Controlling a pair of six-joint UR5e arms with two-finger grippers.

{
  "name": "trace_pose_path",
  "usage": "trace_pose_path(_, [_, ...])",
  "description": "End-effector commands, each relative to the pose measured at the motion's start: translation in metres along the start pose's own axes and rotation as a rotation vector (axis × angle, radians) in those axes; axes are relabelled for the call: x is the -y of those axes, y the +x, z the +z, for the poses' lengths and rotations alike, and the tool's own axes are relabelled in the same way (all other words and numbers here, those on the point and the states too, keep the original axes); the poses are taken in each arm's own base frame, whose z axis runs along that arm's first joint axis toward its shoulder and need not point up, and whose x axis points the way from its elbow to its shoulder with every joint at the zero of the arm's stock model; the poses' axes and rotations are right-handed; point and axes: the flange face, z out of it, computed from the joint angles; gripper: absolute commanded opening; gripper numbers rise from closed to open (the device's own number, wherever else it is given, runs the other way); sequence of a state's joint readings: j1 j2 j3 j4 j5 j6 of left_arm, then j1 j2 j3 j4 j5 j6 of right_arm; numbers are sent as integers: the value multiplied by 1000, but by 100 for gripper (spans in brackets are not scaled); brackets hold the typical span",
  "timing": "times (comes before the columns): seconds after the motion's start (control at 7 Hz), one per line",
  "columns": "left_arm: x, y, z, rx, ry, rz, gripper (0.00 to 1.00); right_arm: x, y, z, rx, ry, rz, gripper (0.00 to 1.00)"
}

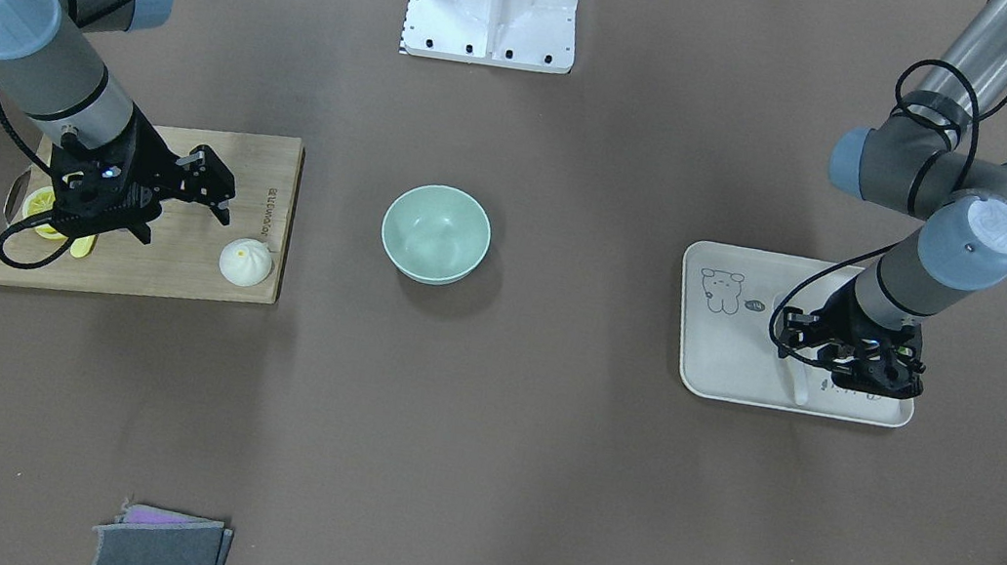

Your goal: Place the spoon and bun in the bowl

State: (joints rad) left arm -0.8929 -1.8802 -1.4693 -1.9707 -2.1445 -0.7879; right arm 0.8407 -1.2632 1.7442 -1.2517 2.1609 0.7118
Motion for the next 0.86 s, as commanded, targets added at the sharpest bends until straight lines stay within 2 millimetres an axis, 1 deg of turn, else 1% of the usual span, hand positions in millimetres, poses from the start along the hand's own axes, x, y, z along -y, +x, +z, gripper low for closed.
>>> trace_pose_path(0.0, [0,1,0,-2,2,1,4,0,0,3,-1,-5,0,94])
trace_pose_path(0.14, [0,3,-3,-7,7,6,0,2,-1,3,0,-3,0,94])
trace_pose_path(0.29, [2,9,-7,-24,21,20,0,2,0,3,-1,-4,1,94])
trace_pose_path(0.43, [4,22,-19,-54,45,41,0,7,-8,-1,7,6,-6,94])
trace_pose_path(0.57, [4,48,-47,-96,79,67,0,10,-11,0,8,9,-9,94])
trace_pose_path(0.71, [11,82,-76,-146,117,56,0,15,-11,6,3,4,-6,94])
